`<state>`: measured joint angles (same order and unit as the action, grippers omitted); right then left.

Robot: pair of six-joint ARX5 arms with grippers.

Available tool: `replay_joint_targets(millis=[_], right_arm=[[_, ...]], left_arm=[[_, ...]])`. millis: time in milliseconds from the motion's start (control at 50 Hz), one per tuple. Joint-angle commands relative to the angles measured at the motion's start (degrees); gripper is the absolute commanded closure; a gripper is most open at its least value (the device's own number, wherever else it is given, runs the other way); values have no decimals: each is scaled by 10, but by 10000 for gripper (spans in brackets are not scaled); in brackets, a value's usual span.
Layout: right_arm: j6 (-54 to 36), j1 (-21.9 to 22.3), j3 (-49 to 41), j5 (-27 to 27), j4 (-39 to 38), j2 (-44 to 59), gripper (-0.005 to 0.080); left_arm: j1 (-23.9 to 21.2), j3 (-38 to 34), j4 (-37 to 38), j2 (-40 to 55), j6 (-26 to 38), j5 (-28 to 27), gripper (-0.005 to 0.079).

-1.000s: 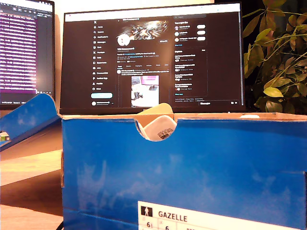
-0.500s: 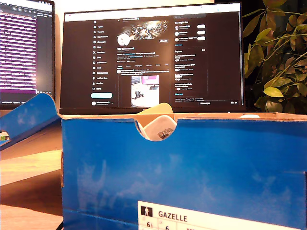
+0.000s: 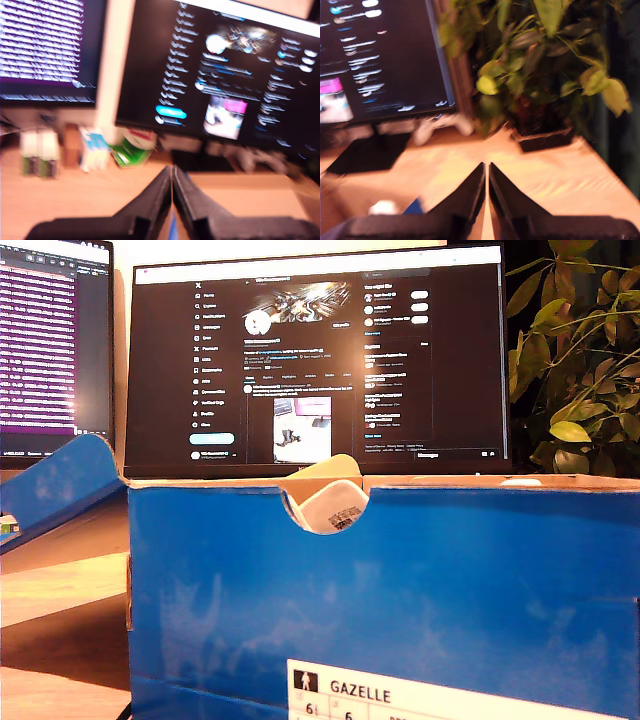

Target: Close the blue shoebox by pushing the lid with your left arm and holding the box in place with your right arm

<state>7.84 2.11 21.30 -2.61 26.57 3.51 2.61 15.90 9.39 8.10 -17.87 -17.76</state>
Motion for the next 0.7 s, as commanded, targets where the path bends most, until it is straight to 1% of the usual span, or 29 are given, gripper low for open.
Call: replay_joint_targets(millis=[0, 180, 280, 320, 340, 380, 460, 520, 560, 600, 620, 680], right_arm=[[16, -2, 8, -22, 16, 31, 763], [57, -2, 21, -95, 31, 100, 763], [59, -2, 21, -132, 31, 140, 763], [59, -2, 21, -144, 31, 155, 763], [60, -2, 21, -150, 31, 161, 763], [60, -2, 21, -158, 31, 178, 763], [62, -2, 21, -184, 31, 206, 763], [74, -3, 21, -195, 31, 229, 763], [74, -3, 21, -211, 29, 242, 763], [74, -4, 21, -217, 29, 254, 763], [74, -4, 21, -221, 28, 262, 763], [74, -7, 21, -231, 24, 280, 763]], left_arm=[[-2, 5, 8, 43, -2, -16, 761], [-1, 35, 10, 160, 3, -48, 761], [-1, 50, 9, 228, 28, -66, 761], [-1, 57, 9, 259, 28, -74, 761], [-1, 61, 9, 274, 42, -76, 761], [0, 71, 9, 306, 43, -79, 761], [4, 89, 9, 361, 75, -93, 761], [7, 104, 9, 400, 79, -97, 761], [10, 114, 9, 425, 97, -100, 761], [13, 125, 9, 449, 97, -104, 761], [15, 129, 9, 461, 112, -104, 761], [21, 144, 9, 494, 125, -104, 761]])
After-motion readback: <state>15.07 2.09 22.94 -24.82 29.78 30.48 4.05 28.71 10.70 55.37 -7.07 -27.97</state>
